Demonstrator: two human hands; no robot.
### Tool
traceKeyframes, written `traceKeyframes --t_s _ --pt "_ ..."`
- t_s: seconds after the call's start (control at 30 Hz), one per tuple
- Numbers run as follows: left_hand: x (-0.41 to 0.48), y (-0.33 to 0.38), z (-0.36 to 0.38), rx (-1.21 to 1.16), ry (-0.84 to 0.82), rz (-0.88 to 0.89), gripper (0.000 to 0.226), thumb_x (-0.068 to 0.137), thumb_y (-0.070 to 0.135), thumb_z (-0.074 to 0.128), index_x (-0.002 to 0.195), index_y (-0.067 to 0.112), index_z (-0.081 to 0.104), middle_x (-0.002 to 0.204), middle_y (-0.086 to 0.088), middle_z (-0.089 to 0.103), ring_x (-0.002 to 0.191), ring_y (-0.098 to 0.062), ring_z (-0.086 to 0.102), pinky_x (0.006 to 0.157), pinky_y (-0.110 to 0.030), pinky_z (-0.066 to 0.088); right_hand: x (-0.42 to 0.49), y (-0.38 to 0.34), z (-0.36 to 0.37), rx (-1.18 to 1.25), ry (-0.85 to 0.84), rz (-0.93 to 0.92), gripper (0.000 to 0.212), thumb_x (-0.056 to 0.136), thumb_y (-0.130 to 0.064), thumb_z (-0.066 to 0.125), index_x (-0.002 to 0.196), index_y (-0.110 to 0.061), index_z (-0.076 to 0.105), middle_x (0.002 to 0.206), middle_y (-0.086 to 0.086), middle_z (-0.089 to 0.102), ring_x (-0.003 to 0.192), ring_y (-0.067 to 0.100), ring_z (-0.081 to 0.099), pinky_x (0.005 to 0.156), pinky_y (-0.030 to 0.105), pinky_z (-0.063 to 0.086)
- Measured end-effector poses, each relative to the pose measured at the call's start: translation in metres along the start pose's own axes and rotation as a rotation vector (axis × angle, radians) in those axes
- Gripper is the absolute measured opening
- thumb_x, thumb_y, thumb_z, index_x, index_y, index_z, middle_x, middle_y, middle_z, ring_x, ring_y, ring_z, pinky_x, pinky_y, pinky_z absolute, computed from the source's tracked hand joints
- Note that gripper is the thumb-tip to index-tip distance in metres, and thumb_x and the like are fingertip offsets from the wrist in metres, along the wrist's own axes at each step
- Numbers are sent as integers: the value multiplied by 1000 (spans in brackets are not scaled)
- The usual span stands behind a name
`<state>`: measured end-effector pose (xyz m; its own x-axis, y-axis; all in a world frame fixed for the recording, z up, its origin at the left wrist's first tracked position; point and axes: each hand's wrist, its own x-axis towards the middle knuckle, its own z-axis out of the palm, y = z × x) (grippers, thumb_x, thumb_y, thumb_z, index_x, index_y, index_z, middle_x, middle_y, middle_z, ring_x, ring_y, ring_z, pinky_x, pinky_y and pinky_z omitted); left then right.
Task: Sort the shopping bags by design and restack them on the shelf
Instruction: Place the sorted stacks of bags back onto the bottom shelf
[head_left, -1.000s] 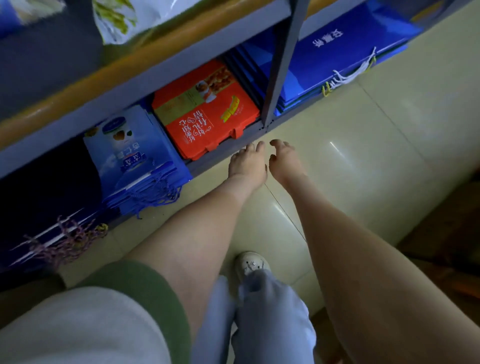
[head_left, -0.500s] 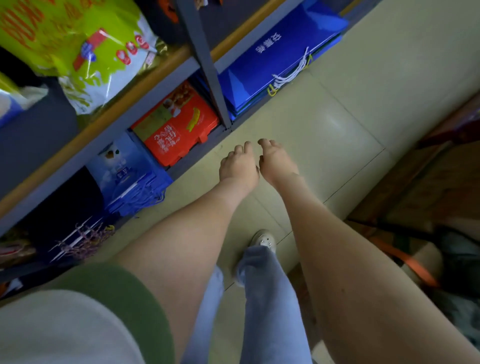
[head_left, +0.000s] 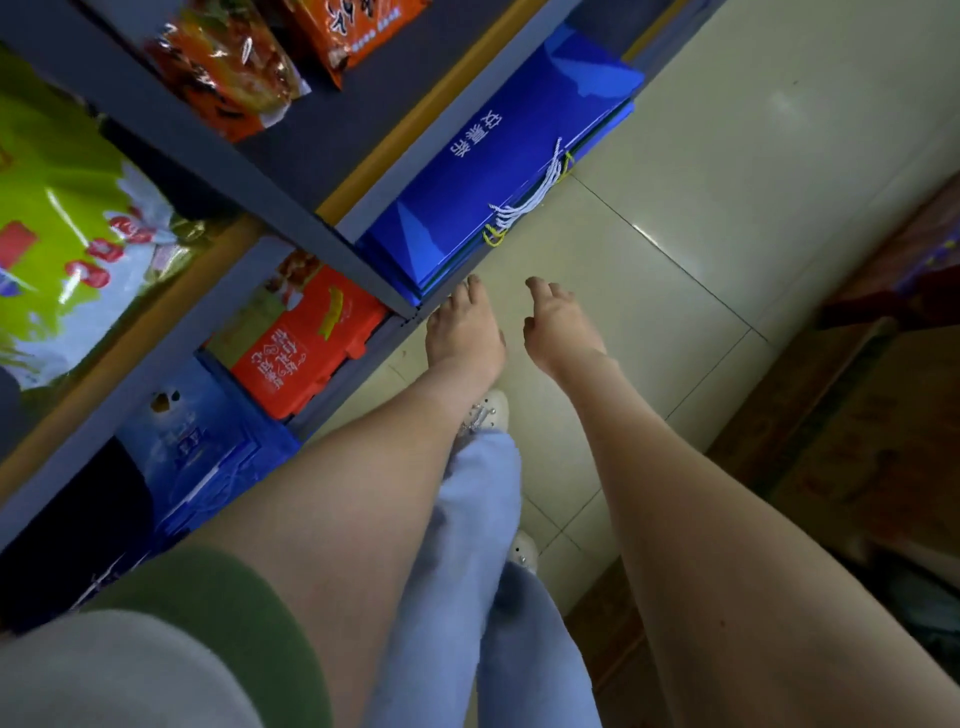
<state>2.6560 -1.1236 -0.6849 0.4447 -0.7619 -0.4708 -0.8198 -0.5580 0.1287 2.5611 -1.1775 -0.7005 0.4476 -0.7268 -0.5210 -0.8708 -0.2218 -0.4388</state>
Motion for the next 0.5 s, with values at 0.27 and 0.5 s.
traceKeyframes --t_s 0.27,0.5 --pt "125 -4 36 109 77 11 62 94 11 46 147 6 16 153 -13 20 136 -29 30 108 -35 26 118 58 15 184 22 73 63 96 -9 47 149 -6 14 147 17 30 131 34 31 104 34 26" --pt "240 -4 117 203 101 45 75 94 23 50 150 9 4 158 -11 5 144 -24 11 117 -37 4 249 112 57 244 54 -130 88 90 -24 61 151 -9 0 157 11 11 142 29 17 112 32 16"
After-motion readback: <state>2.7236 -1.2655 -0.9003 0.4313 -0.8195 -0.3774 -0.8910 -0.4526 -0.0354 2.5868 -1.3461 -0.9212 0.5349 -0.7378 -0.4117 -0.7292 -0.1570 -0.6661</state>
